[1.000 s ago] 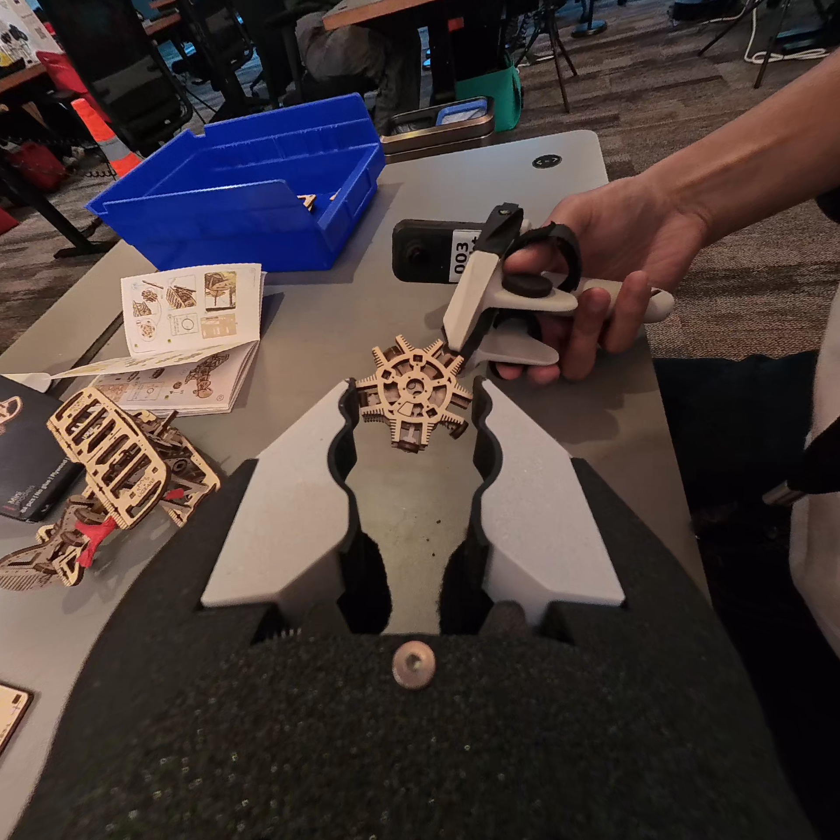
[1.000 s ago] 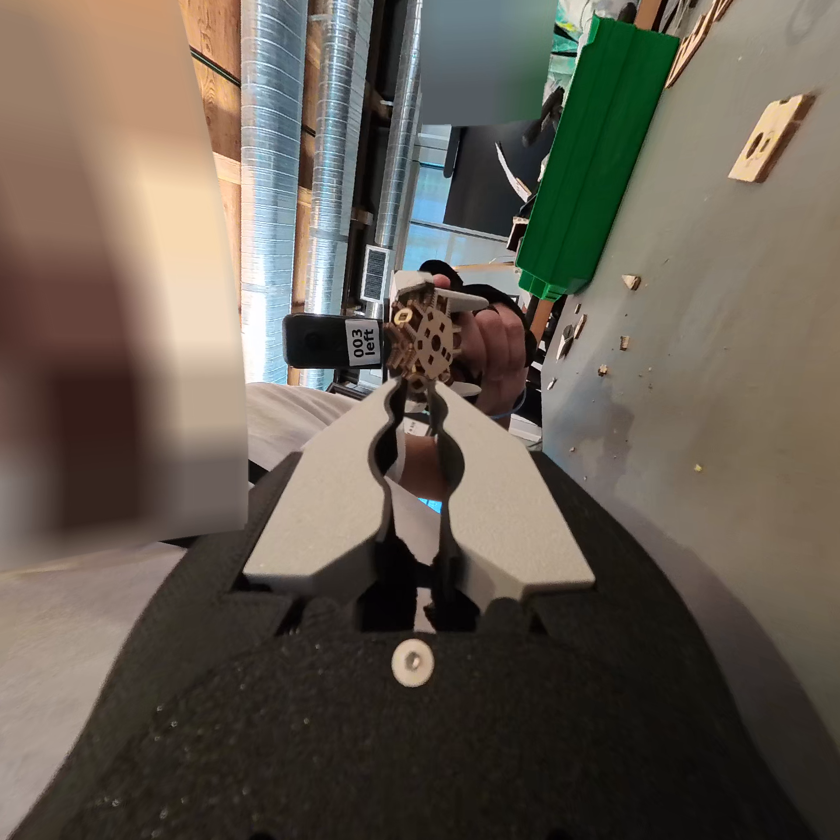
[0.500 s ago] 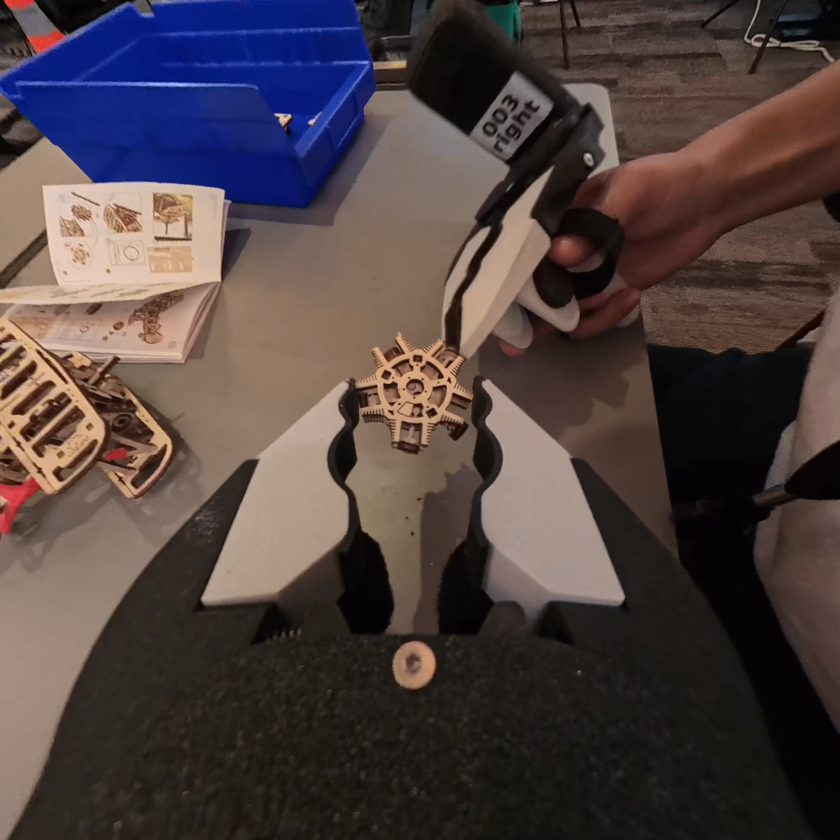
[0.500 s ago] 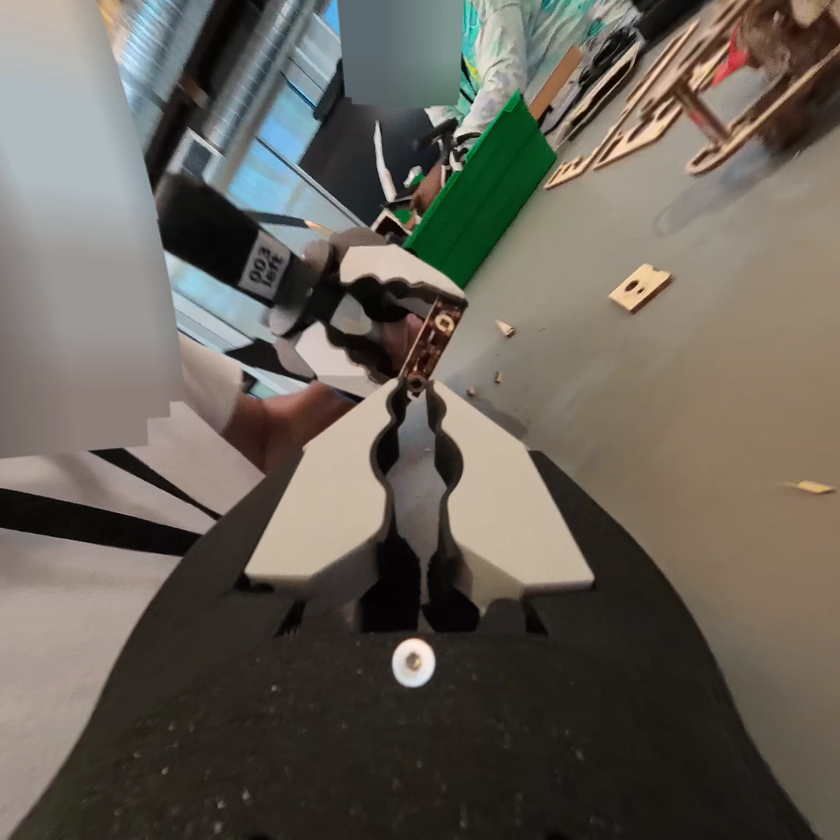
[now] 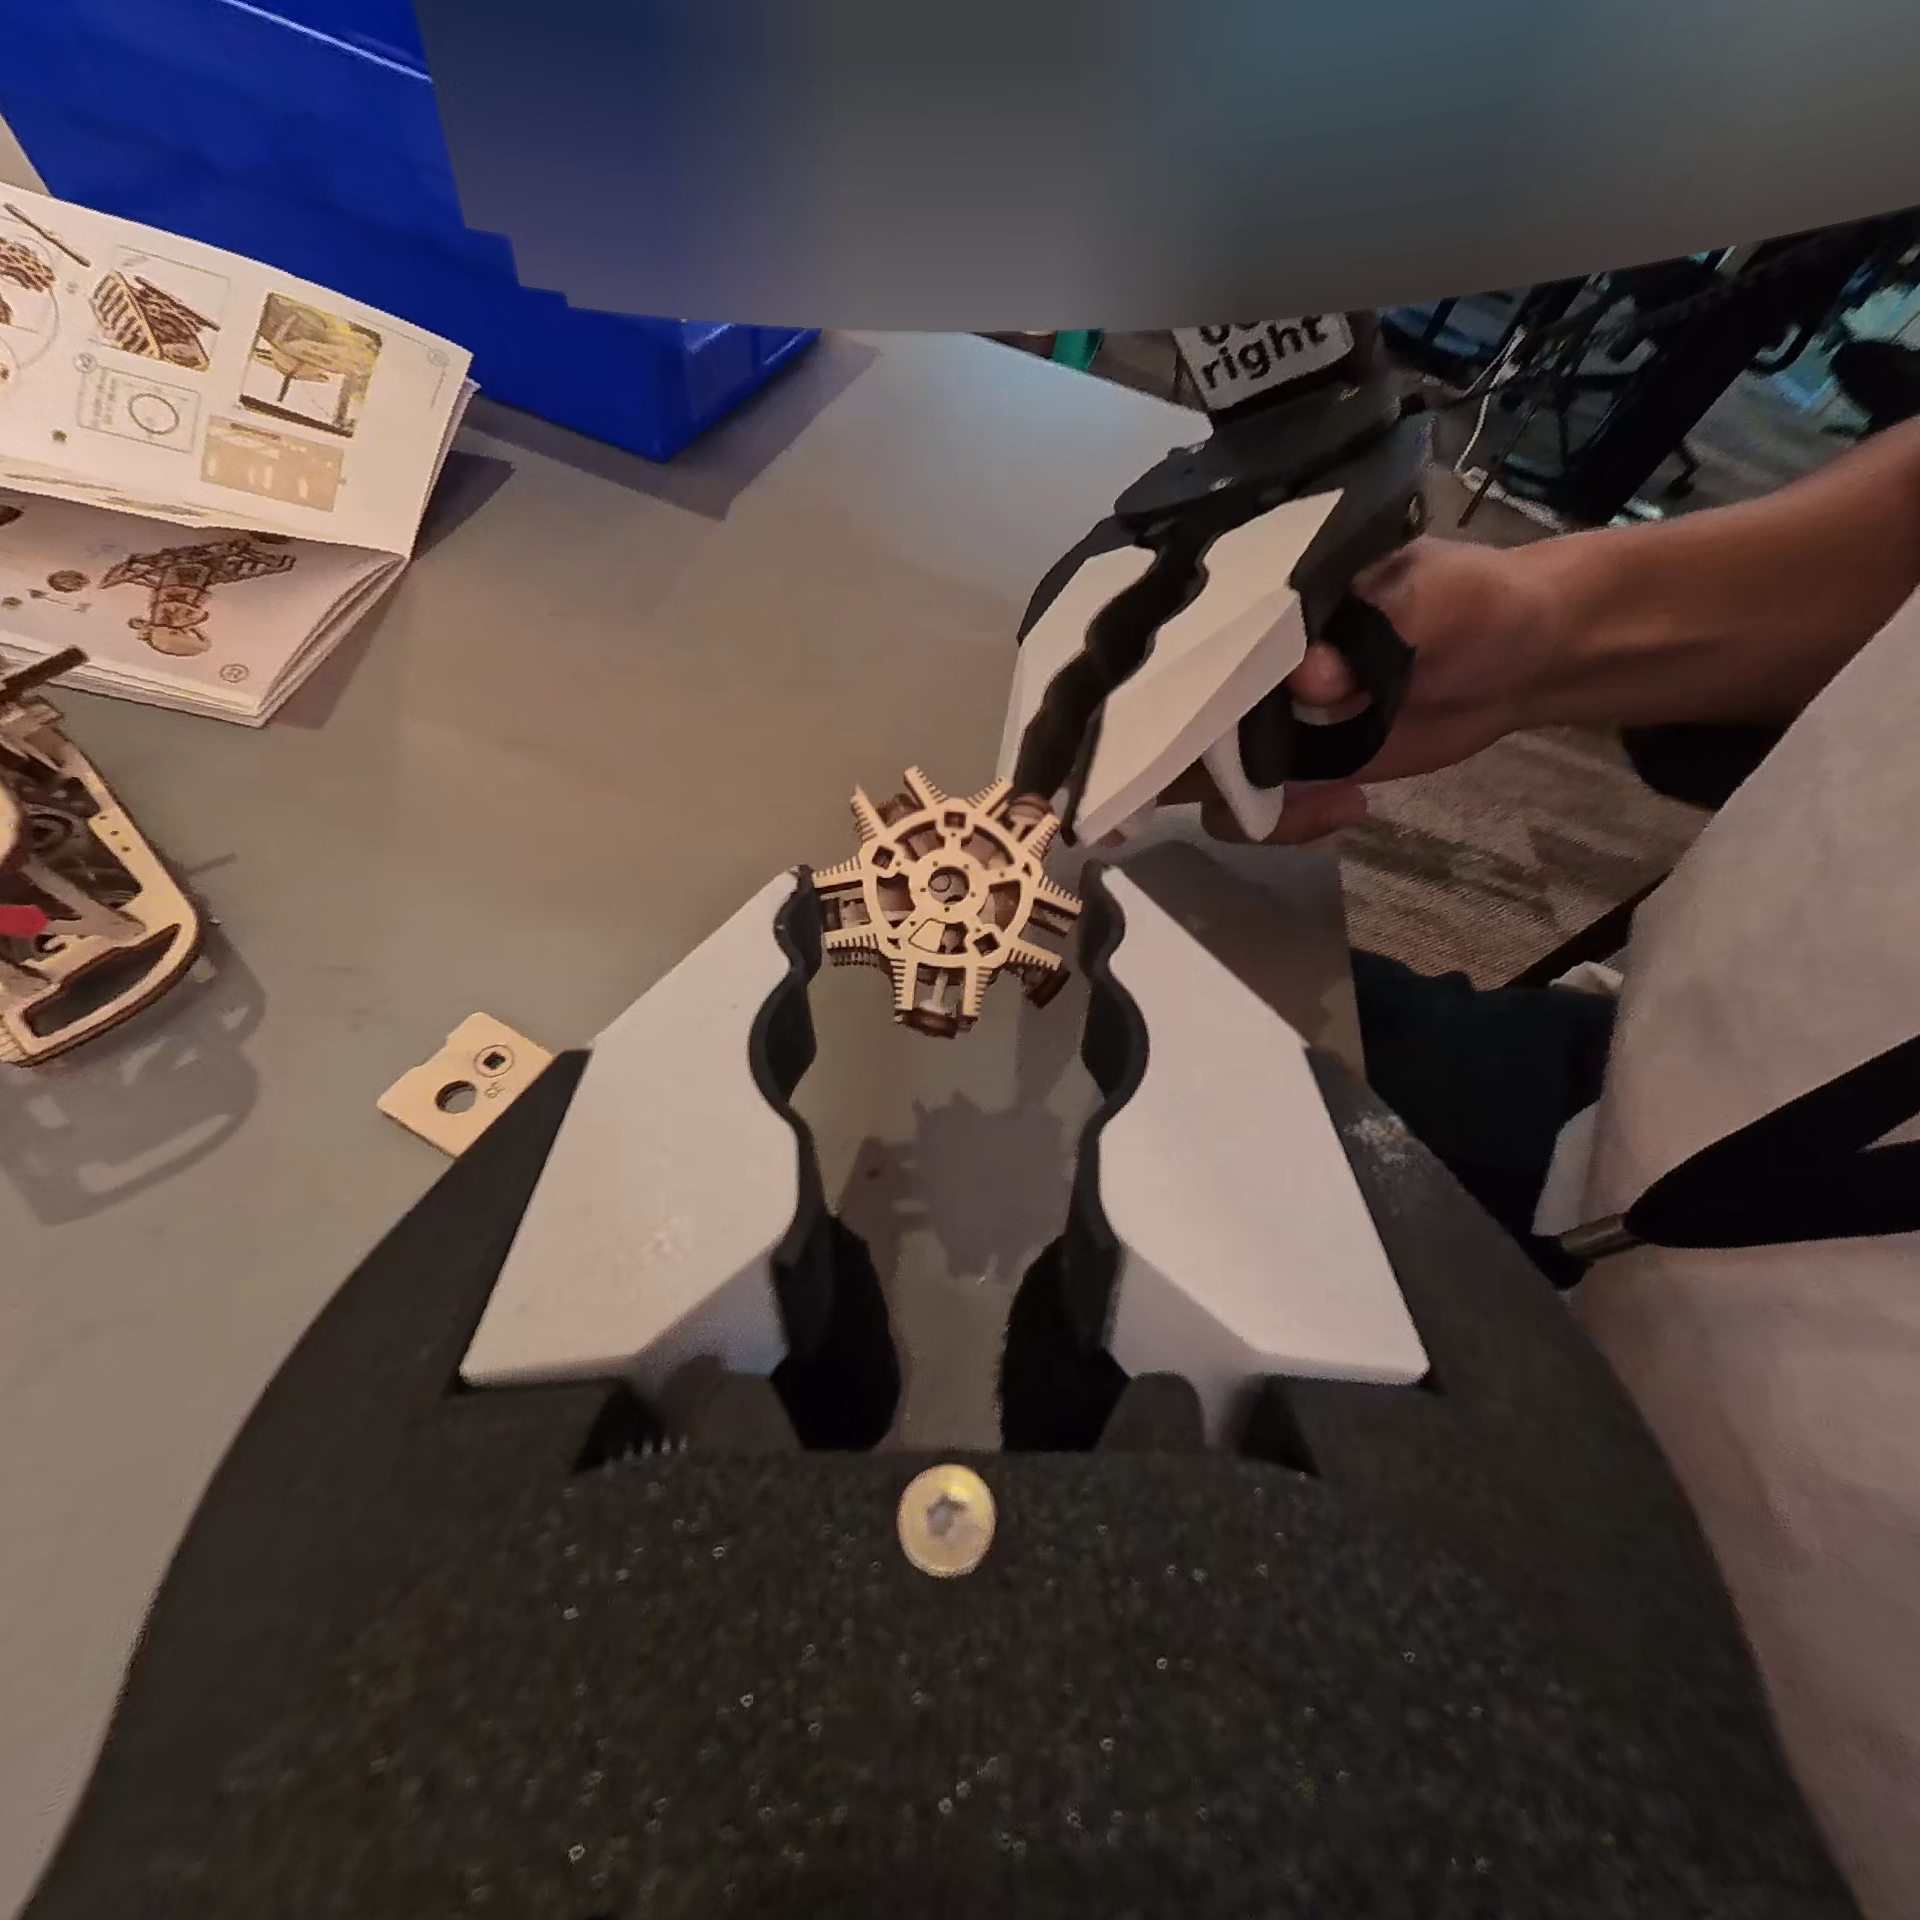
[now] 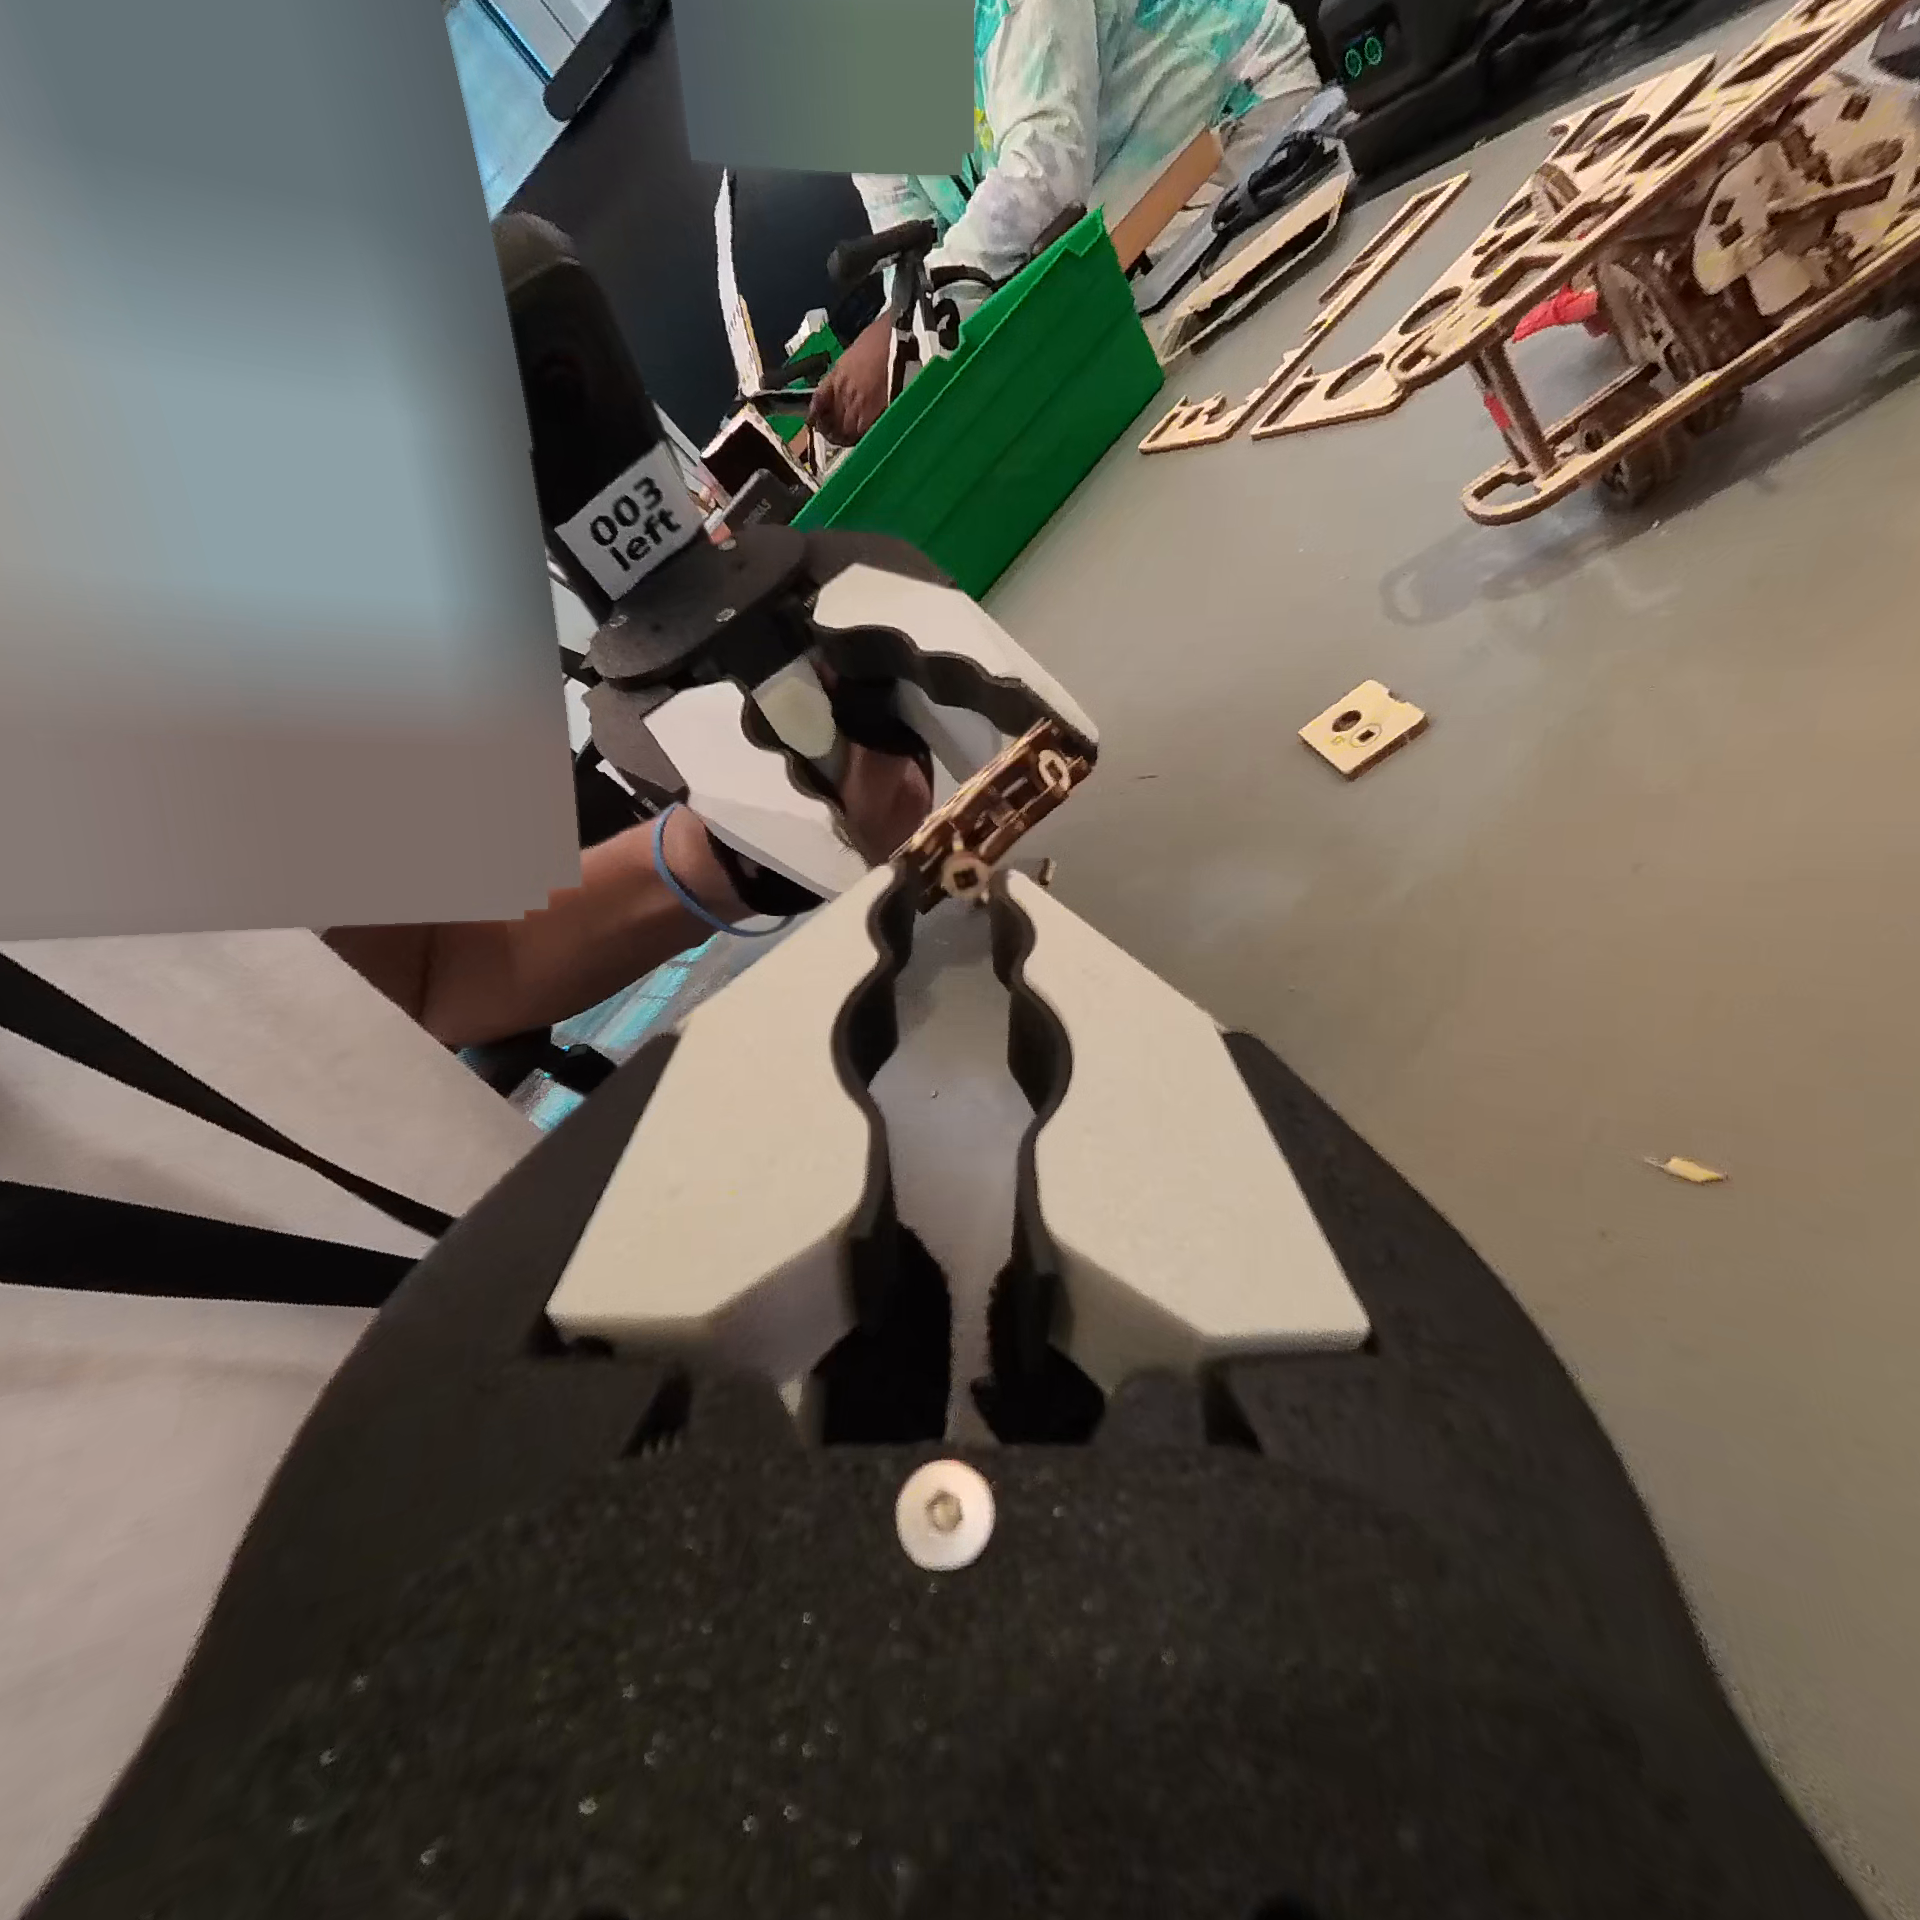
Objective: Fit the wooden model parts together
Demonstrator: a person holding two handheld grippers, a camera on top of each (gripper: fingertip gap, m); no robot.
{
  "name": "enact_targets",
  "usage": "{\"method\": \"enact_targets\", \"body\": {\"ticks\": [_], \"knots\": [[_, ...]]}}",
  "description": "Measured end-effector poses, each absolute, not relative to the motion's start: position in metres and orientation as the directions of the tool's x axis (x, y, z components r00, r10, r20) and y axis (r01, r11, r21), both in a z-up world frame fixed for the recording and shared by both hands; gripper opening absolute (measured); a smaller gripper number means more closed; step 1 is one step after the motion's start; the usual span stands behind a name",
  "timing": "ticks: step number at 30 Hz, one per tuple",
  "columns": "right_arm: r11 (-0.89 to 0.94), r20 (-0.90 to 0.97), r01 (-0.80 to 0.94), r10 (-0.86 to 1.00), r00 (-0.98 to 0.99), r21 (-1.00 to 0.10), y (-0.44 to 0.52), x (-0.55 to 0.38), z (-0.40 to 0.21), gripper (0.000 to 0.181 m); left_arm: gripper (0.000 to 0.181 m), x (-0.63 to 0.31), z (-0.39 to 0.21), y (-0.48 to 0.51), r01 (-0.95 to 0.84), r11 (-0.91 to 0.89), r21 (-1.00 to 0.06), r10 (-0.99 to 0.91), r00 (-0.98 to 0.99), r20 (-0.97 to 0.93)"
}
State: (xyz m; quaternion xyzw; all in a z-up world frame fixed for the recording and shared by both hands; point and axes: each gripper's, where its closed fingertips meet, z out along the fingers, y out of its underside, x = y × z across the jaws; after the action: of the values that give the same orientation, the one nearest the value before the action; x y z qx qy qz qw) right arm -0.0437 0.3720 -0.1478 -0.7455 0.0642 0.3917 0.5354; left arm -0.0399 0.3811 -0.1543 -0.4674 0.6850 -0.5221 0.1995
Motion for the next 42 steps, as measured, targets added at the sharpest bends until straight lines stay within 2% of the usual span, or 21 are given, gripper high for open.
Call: {"method": "enact_targets", "body": {"ticks": [4,10,16,18,20,23,26,28,32,37,42], "knots": [[-0.432,-0.695,-0.552,0.326,0.641,-0.713,0.371,-0.045,-0.146,0.014,0.047,-0.038,-0.153,0.378,-0.422,0.003,-0.907,-0.843,-0.49,0.225],[-0.442,-0.77,-0.631,0.326,0.549,-0.637,0.367,-0.041,-0.14,0.015,0.047,-0.038,-0.152,0.378,-0.386,0.088,-0.918,-0.862,-0.492,0.124],[-0.498,-0.894,-0.743,0.283,0.348,-0.447,0.366,-0.038,-0.144,0.011,0.048,-0.039,-0.149,0.379,-0.363,0.124,-0.923,-0.866,-0.493,0.078],[-0.506,-0.905,-0.752,0.273,0.326,-0.423,0.365,-0.038,-0.146,0.007,0.048,-0.038,-0.149,0.38,-0.362,0.126,-0.924,-0.868,-0.491,0.074],[-0.523,-0.895,-0.726,0.243,0.375,-0.446,0.365,-0.037,-0.154,0.007,0.048,-0.039,-0.15,0.381,-0.367,0.133,-0.921,-0.87,-0.488,0.069],[-0.544,-0.818,-0.627,0.229,0.528,-0.558,0.359,-0.03,-0.164,0.009,0.048,-0.042,-0.158,0.391,-0.406,0.143,-0.902,-0.879,-0.471,0.073],[-0.578,-0.552,-0.339,0.24,0.799,-0.742,0.349,-0.02,-0.188,0.016,0.048,-0.046,-0.172,0.401,-0.466,0.143,-0.873,-0.897,-0.433,0.084],[-0.585,-0.38,-0.172,0.252,0.89,-0.792,0.347,-0.017,-0.2,0.02,0.048,-0.048,-0.183,0.402,-0.509,0.143,-0.849,-0.902,-0.419,0.099],[-0.63,-0.216,-0.015,0.244,0.945,-0.776,0.355,-0.024,-0.222,0.021,0.048,-0.048,-0.205,0.398,-0.581,0.172,-0.796,-0.906,-0.411,0.104],[-0.639,-0.208,-0.054,0.168,0.964,-0.767,0.359,-0.031,-0.222,0.021,0.048,-0.046,-0.206,0.394,-0.574,0.177,-0.8,-0.909,-0.406,0.09],[-0.651,-0.057,0.027,0.107,0.993,-0.758,0.36,-0.023,-0.23,0.022,0.048,-0.046,-0.204,0.395,-0.565,0.172,-0.807,-0.904,-0.416,0.098]]}}
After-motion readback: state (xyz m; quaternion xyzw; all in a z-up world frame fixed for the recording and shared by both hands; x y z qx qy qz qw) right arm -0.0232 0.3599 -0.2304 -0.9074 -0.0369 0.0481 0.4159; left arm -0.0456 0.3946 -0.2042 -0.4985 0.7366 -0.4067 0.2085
